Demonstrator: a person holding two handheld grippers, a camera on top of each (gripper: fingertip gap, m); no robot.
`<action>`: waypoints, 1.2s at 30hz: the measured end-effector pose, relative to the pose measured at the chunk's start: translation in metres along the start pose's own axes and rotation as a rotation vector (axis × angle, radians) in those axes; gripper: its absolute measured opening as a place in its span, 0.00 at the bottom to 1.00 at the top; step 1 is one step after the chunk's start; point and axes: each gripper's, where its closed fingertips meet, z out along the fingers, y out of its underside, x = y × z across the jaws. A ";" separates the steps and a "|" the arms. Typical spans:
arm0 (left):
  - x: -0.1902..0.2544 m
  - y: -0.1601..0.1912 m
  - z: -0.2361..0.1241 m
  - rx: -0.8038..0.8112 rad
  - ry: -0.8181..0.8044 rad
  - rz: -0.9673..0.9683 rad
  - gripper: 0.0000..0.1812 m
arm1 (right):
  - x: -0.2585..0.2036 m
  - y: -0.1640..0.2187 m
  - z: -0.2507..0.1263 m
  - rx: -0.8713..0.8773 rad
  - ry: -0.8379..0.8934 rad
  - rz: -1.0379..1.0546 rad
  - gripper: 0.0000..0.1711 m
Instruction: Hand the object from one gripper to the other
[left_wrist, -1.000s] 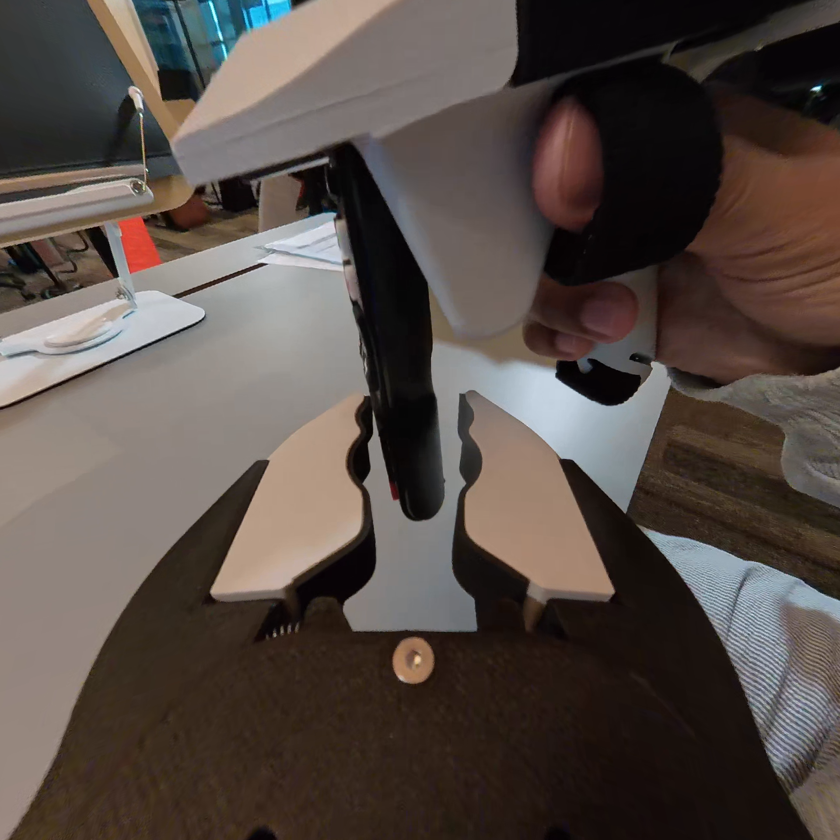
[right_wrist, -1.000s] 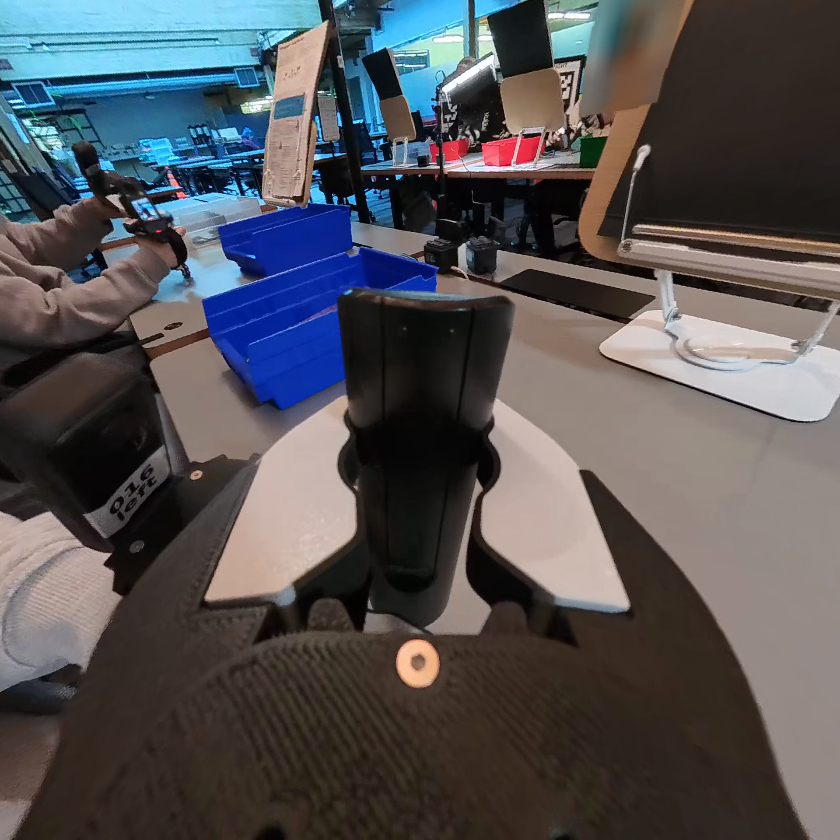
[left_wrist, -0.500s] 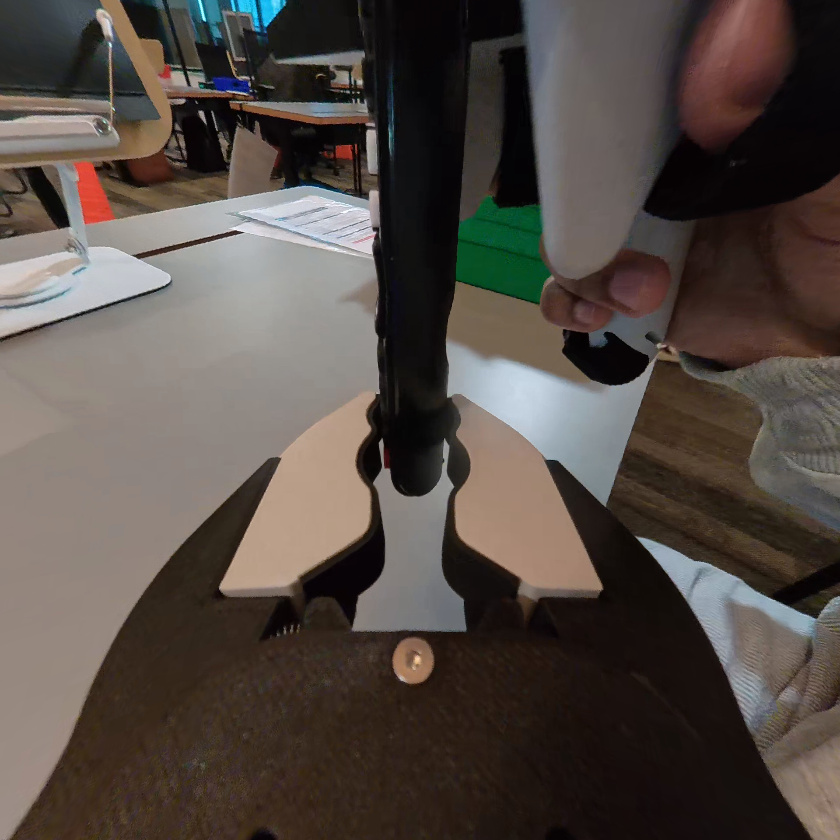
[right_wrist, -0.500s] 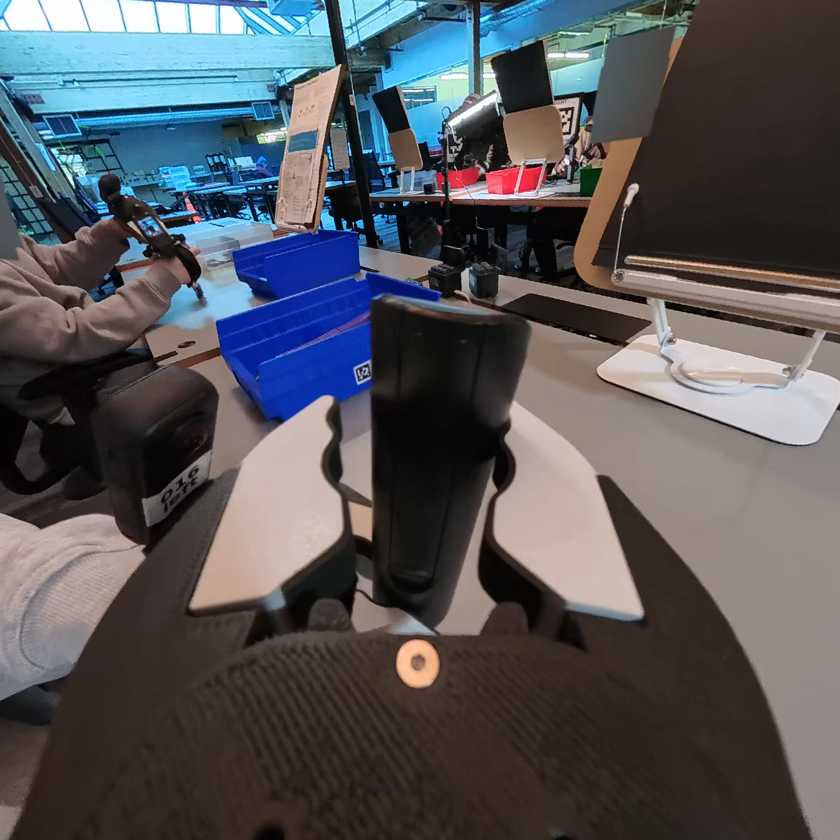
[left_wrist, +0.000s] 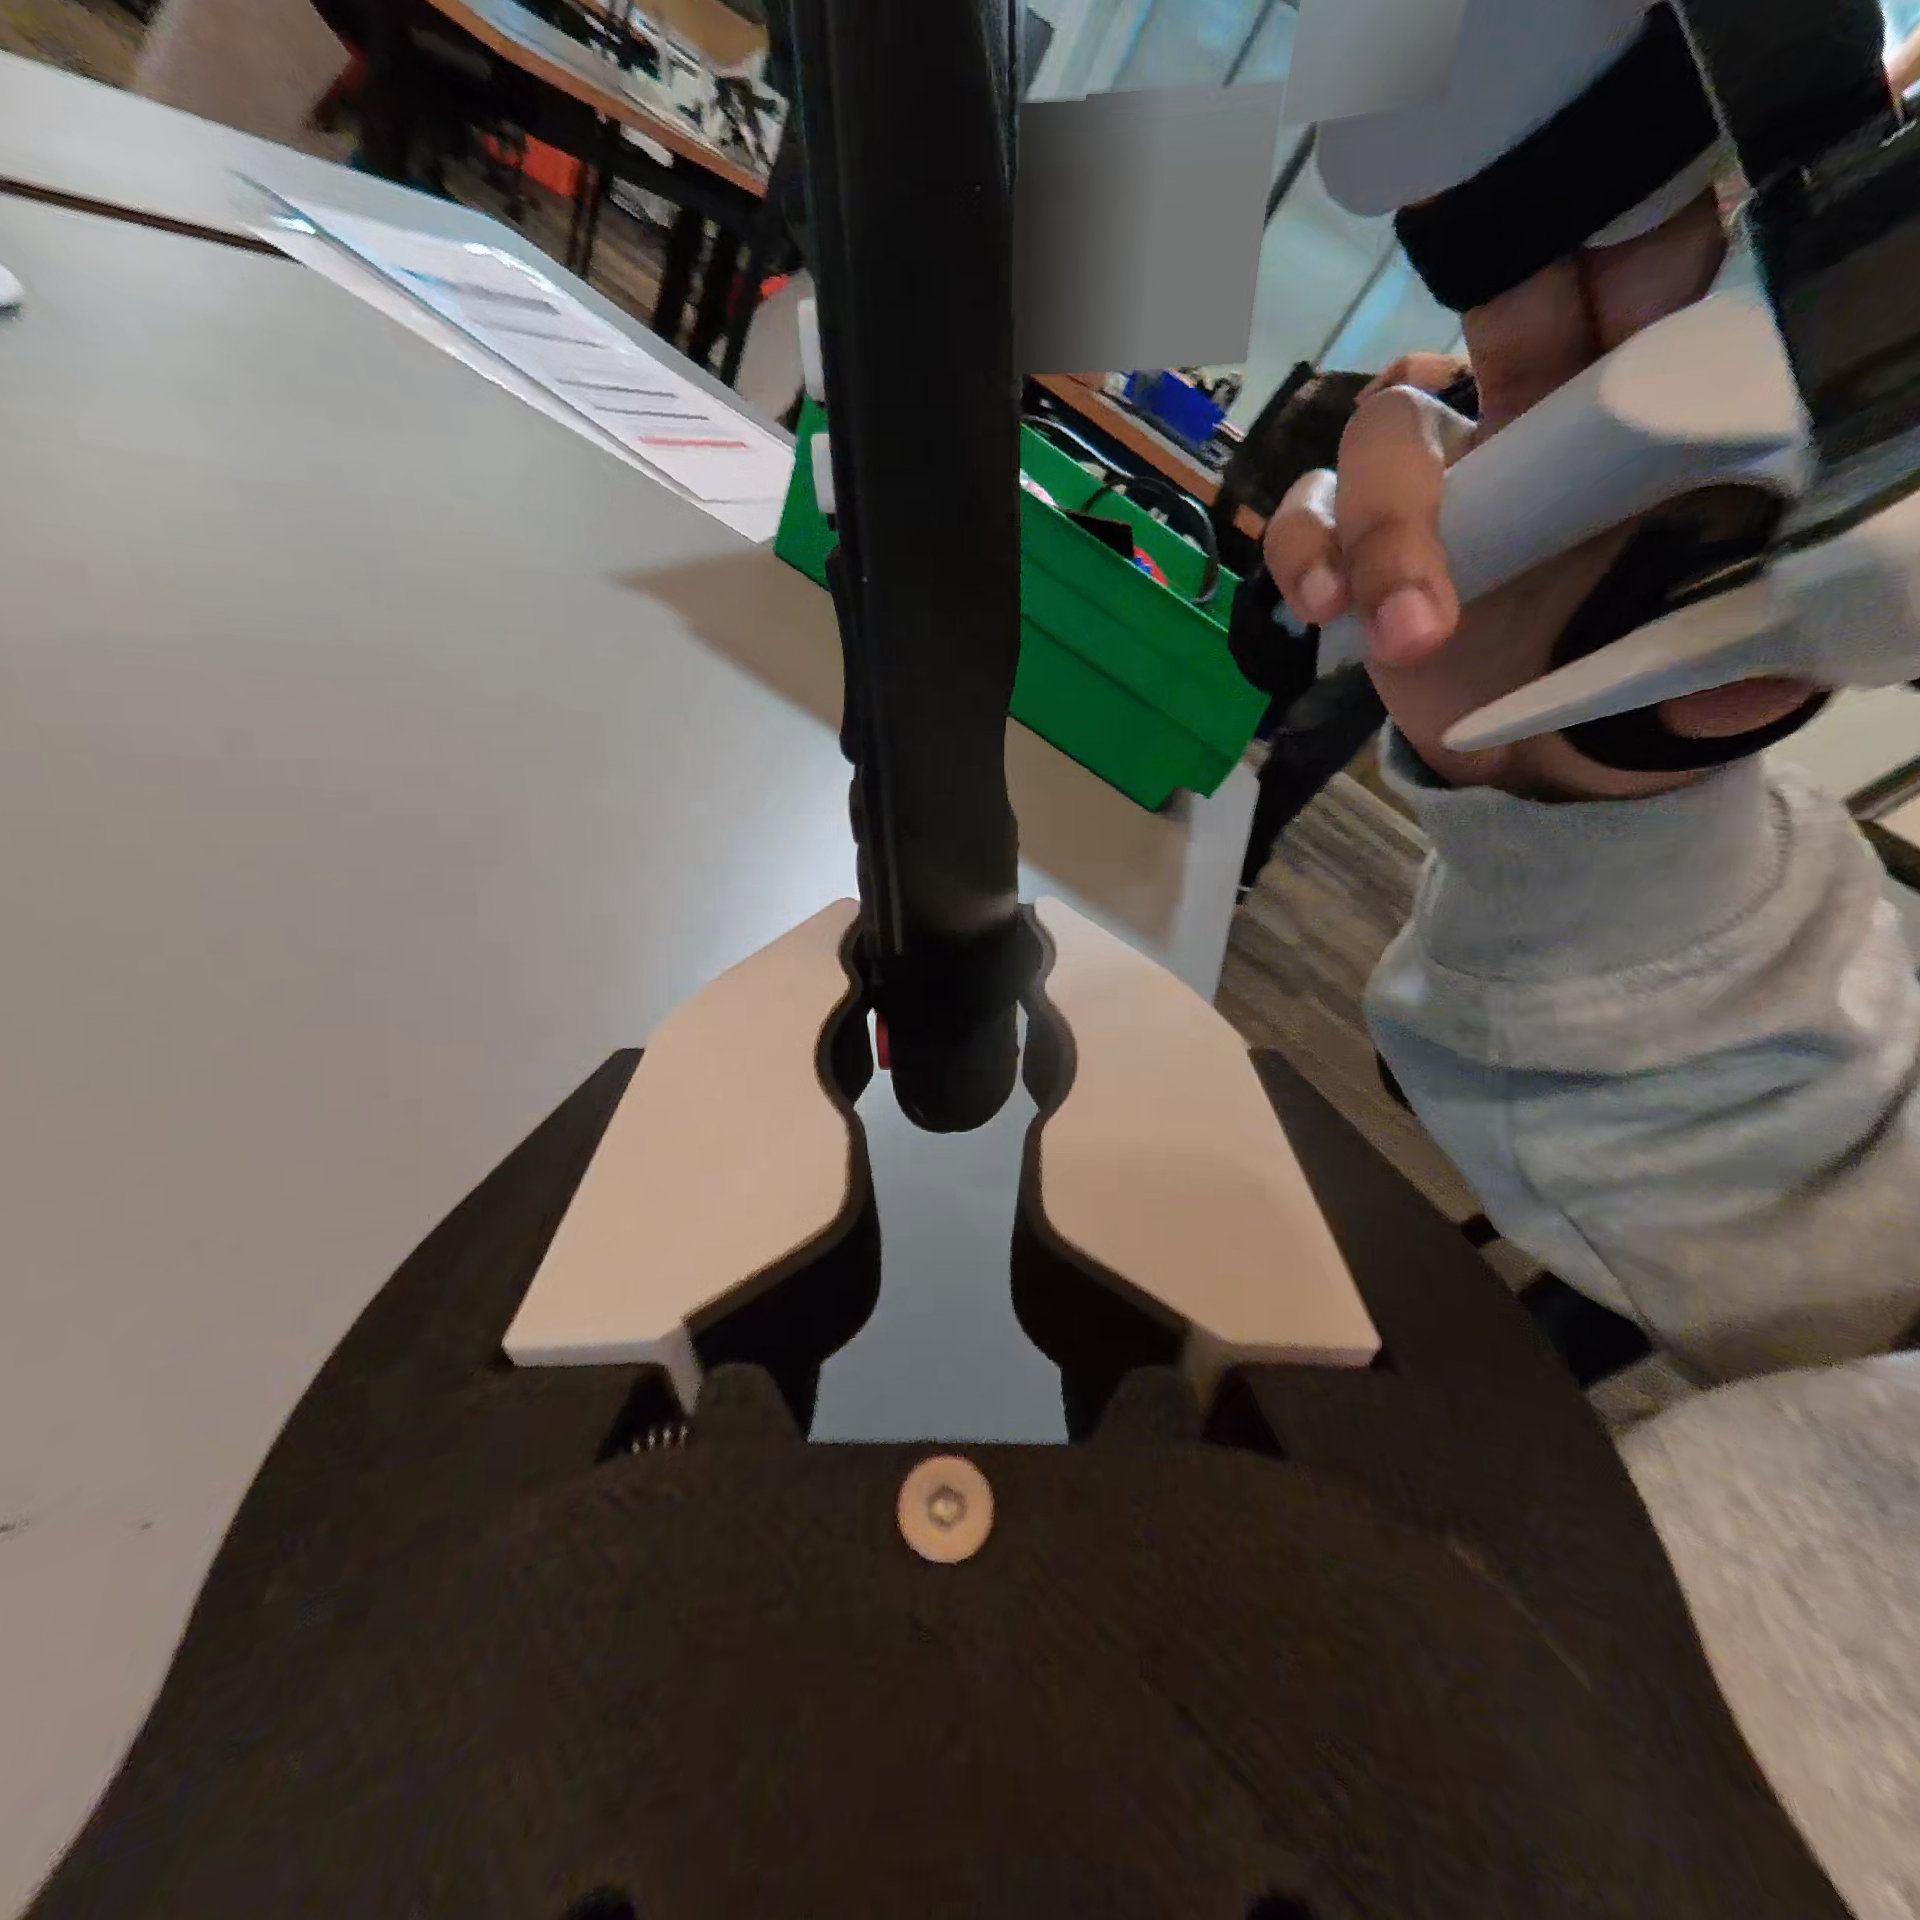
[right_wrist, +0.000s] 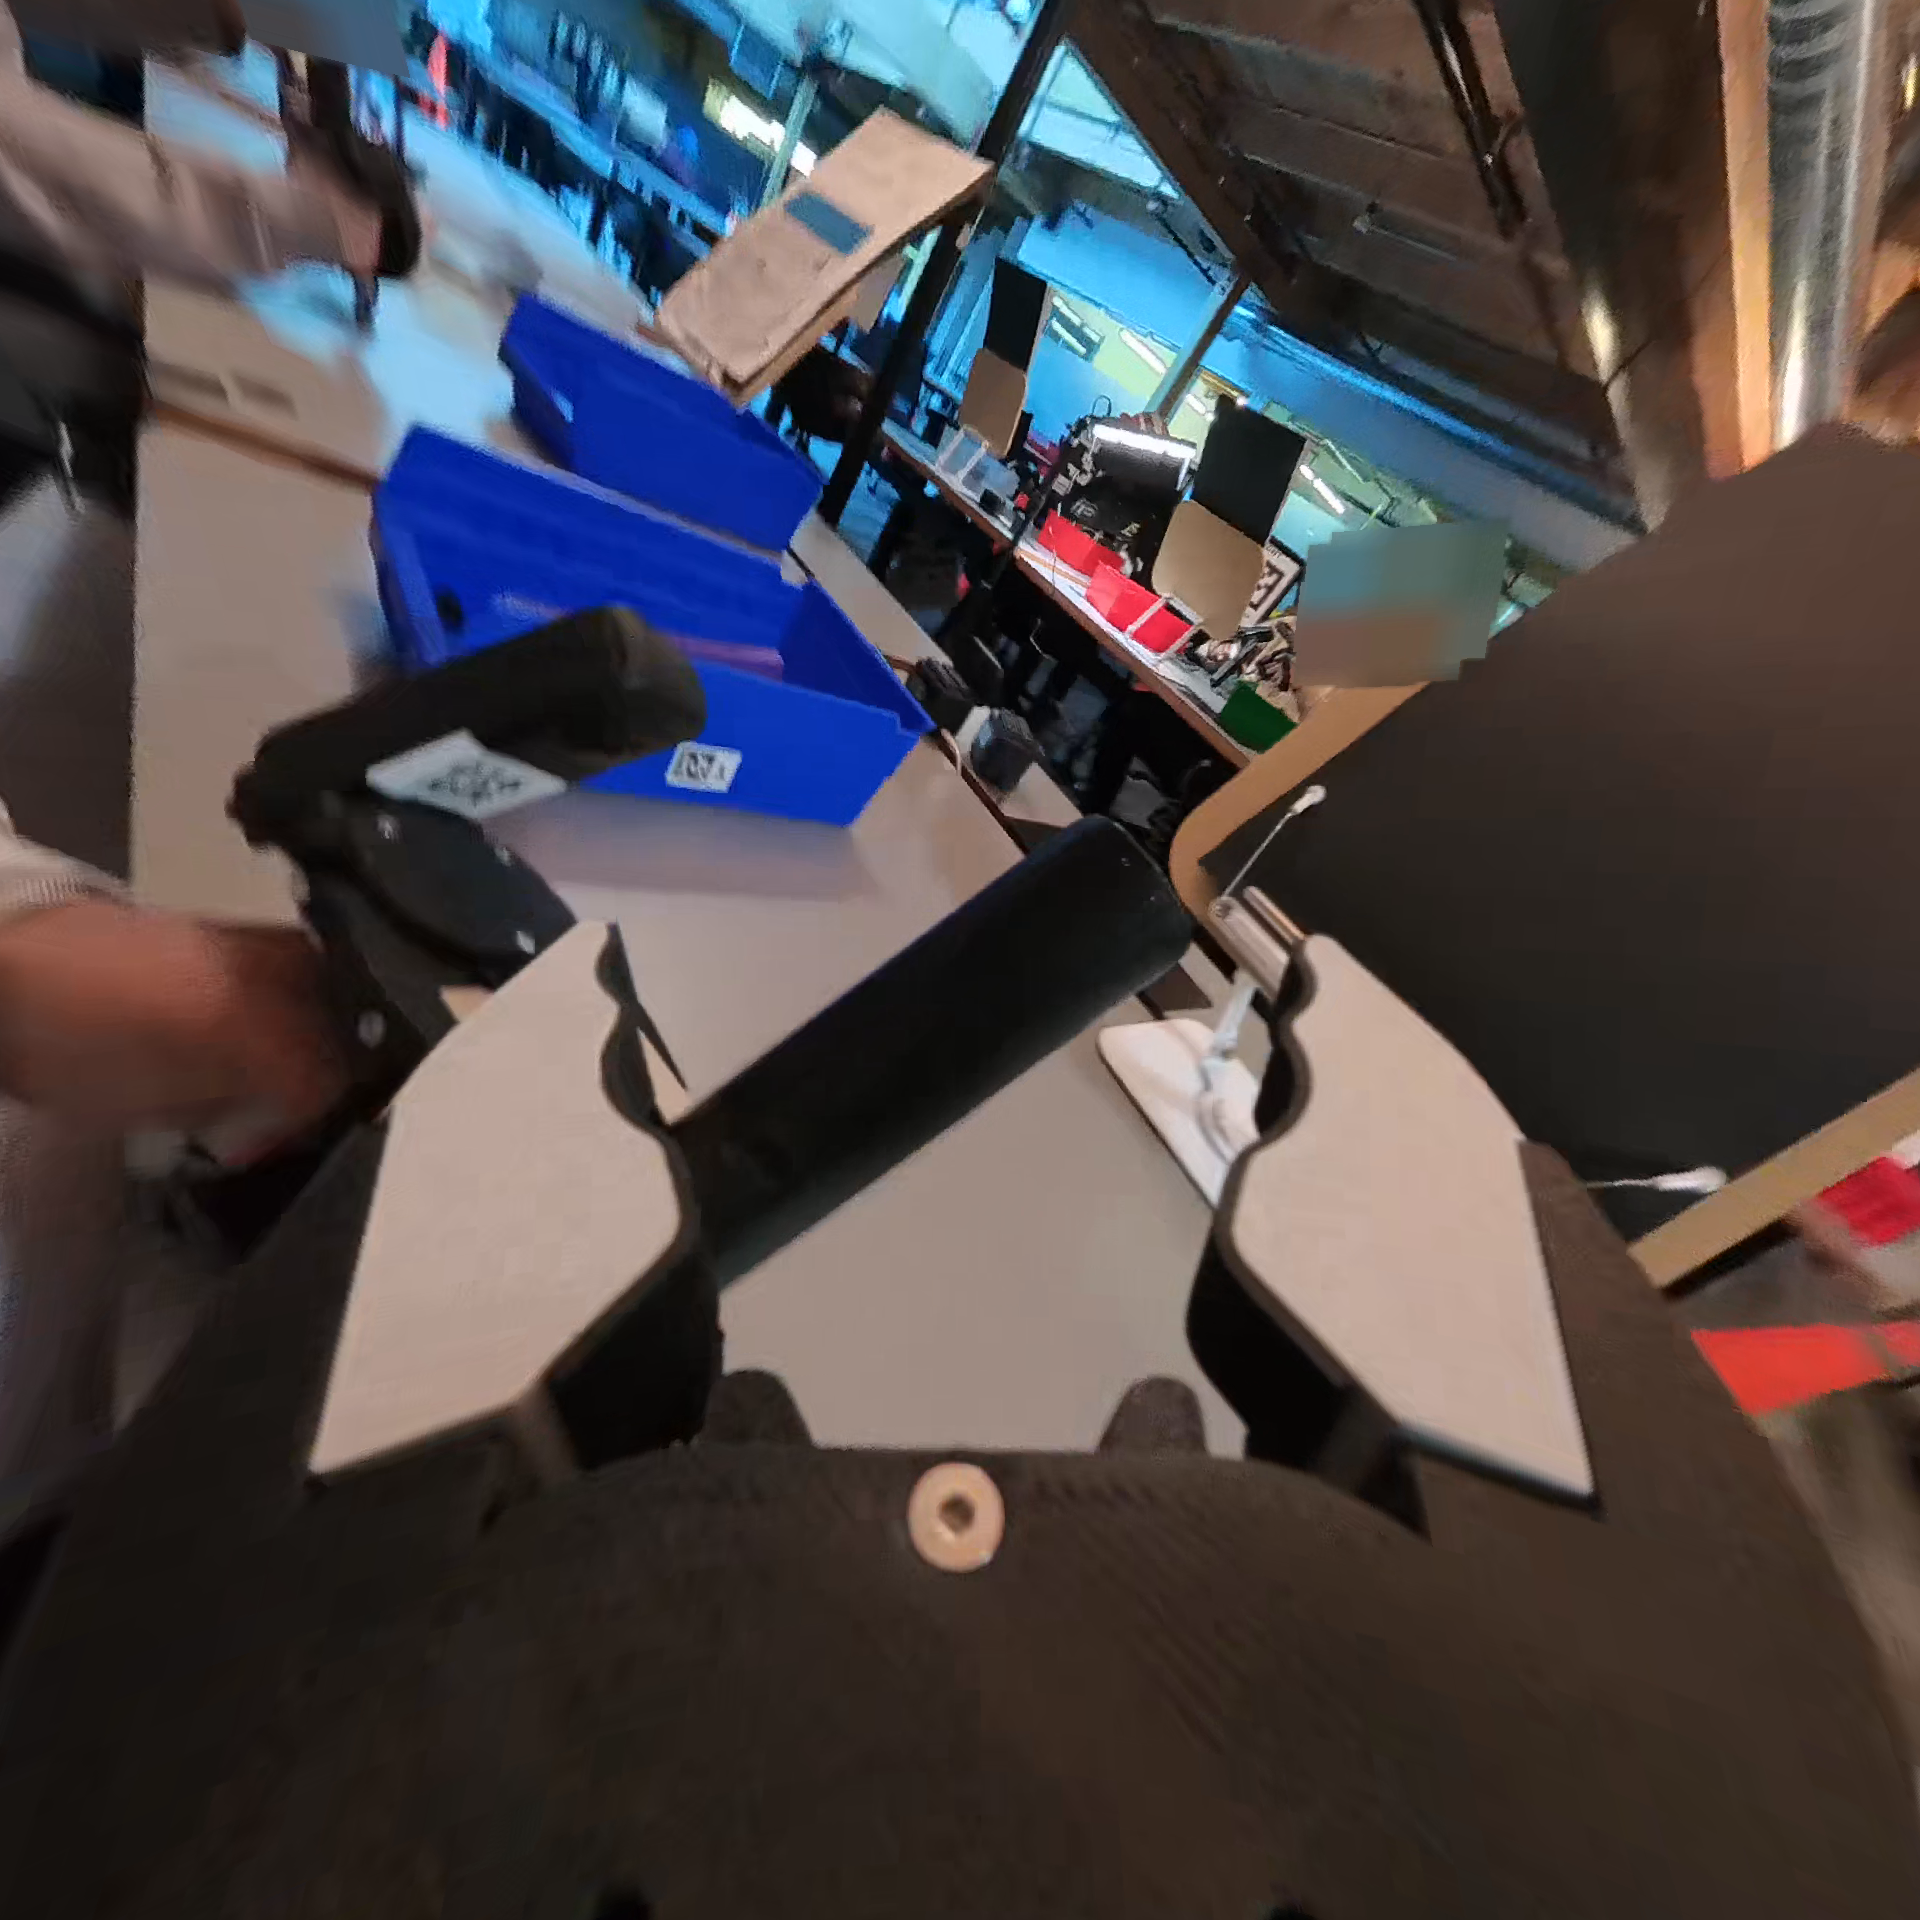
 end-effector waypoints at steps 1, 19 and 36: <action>0.000 0.002 0.000 -0.017 0.019 -0.007 0.13 | -0.003 0.004 -0.002 -0.023 -0.023 -0.049 0.66; 0.034 0.016 -0.004 -0.137 0.144 0.446 0.12 | -0.007 0.027 -0.066 -0.405 -0.307 -0.025 0.40; 0.028 -0.029 -0.032 0.078 0.283 0.206 0.12 | 0.012 0.084 -0.069 -0.117 -0.451 0.721 0.43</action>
